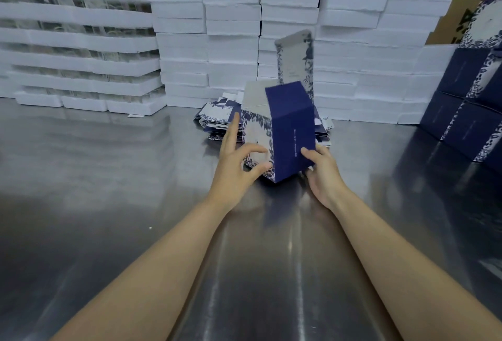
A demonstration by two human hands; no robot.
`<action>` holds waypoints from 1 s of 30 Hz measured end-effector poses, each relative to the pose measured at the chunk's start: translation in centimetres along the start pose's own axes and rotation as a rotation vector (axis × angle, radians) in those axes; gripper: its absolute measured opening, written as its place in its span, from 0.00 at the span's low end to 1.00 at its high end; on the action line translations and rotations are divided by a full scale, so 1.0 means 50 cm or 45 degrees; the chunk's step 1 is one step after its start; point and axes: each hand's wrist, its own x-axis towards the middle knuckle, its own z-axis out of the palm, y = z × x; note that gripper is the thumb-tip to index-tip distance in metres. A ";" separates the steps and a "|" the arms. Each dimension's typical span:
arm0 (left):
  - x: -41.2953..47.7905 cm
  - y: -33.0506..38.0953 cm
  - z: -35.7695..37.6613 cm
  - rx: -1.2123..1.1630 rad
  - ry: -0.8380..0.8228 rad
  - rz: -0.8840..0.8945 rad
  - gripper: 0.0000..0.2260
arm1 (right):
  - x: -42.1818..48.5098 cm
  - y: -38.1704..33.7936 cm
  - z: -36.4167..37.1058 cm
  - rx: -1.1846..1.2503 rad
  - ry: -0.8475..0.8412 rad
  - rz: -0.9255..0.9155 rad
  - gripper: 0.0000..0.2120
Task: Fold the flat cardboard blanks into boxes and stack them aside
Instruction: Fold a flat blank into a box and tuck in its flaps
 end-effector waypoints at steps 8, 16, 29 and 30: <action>-0.001 0.029 0.018 0.116 0.194 0.182 0.09 | -0.001 0.010 0.017 -0.589 0.410 -0.378 0.30; 0.046 -0.020 0.017 -0.323 -0.190 -0.545 0.42 | -0.038 -0.008 0.021 -0.801 0.171 -1.062 0.32; 0.028 0.002 0.007 0.049 0.137 0.514 0.19 | -0.007 -0.099 0.045 -0.619 -0.054 -0.629 0.16; 0.027 0.011 0.009 0.060 0.165 0.517 0.16 | -0.005 -0.109 0.045 -0.670 -0.092 -0.599 0.16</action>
